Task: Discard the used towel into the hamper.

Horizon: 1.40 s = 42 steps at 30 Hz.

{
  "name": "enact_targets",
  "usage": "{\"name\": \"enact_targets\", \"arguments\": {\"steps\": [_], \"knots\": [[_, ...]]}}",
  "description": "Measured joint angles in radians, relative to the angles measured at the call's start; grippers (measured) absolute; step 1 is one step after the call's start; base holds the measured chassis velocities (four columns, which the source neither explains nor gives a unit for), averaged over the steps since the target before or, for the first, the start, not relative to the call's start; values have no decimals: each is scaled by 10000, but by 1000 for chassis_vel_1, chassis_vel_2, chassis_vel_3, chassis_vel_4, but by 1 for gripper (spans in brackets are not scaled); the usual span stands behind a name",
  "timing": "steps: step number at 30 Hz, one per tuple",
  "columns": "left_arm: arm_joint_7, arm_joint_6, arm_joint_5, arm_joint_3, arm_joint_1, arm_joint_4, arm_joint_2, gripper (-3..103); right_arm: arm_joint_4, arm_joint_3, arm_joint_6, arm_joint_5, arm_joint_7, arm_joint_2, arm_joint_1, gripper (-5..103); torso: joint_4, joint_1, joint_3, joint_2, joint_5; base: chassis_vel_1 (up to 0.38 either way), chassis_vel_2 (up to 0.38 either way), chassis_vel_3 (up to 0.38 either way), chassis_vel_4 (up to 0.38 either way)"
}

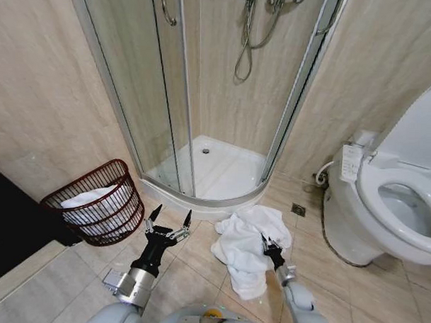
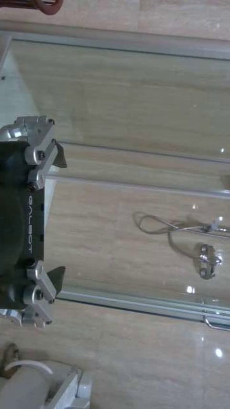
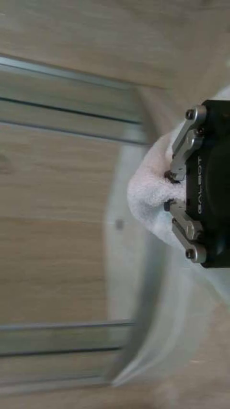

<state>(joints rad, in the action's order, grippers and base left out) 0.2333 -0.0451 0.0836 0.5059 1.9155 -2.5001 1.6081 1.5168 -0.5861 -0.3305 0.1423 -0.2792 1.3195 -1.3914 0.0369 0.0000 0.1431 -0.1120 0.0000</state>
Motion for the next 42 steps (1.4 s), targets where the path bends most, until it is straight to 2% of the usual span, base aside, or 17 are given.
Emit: {"name": "enact_targets", "arguments": {"steps": [7, 10, 11, 24, 26, 27, 32, 35, 38, 42], "knots": [[-1, 0, 0, 0, 0, 0, 0, 100, 2357, -880, -182, 96, -346, -21, -675, 9, 0, 0, 0, 0, -1, 0, 0, 0, 0], [-1, 0, 0, 0, 0, 0, 0, 100, 3811, -1405, -87, 733, -471, -128, -1007, 9, 0, 0, 0, -1, 0, 0, 0, 0, 0], [-1, 0, 0, 0, 0, 0, 0, 100, 3811, -1405, -87, 733, -471, -128, -1007, 9, 0, 0, 0, -1, 0, 0, 0, 0, 0], [-1, 0, 0, 0, 0, 0, 0, 100, 7053, -2287, 146, 2004, 70, -268, -1272, 9, 1, -1, 1, -1, -1, 0, 0, 0, 0], [0, 0, 0, 0, 0, 0, 0, 100, 7857, -2533, 234, 2122, 421, -382, -1116, 9, 1, -1, 1, -1, -2, 0, 0, 0, 0], [0, 0, 0, 0, 0, 0, 0, 100, 7857, -2533, 234, 2122, 421, -382, -1116, 9, 1, -1, 1, -1, -2, 0, 0, 0, 0], [0, 0, 0, 0, 0, 0, 0, 100, 8804, -2995, 226, 2337, 1382, -607, -1032, 9, 0, 0, 1, -1, 0, 0, 0, 0, 0], [0, 0, 0, 0, 0, 0, 0, 100, 8977, -3170, 127, 2366, 1606, -630, -1047, 9, 0, -1, 1, -1, 1, 0, 0, 0, 0], [0, 0, 0, 0, 0, 0, 0, 100, 9313, -3590, -322, 2504, 2145, -635, -1183, 9, 0, 0, 1, -1, 1, 0, 0, 0, 0], [-1, 0, 0, 0, 0, 0, 0, 100, 9580, -3877, -434, 2637, 2441, -576, -1286, 9, 0, 0, 0, -1, 1, 0, 0, 0, 0]]}}
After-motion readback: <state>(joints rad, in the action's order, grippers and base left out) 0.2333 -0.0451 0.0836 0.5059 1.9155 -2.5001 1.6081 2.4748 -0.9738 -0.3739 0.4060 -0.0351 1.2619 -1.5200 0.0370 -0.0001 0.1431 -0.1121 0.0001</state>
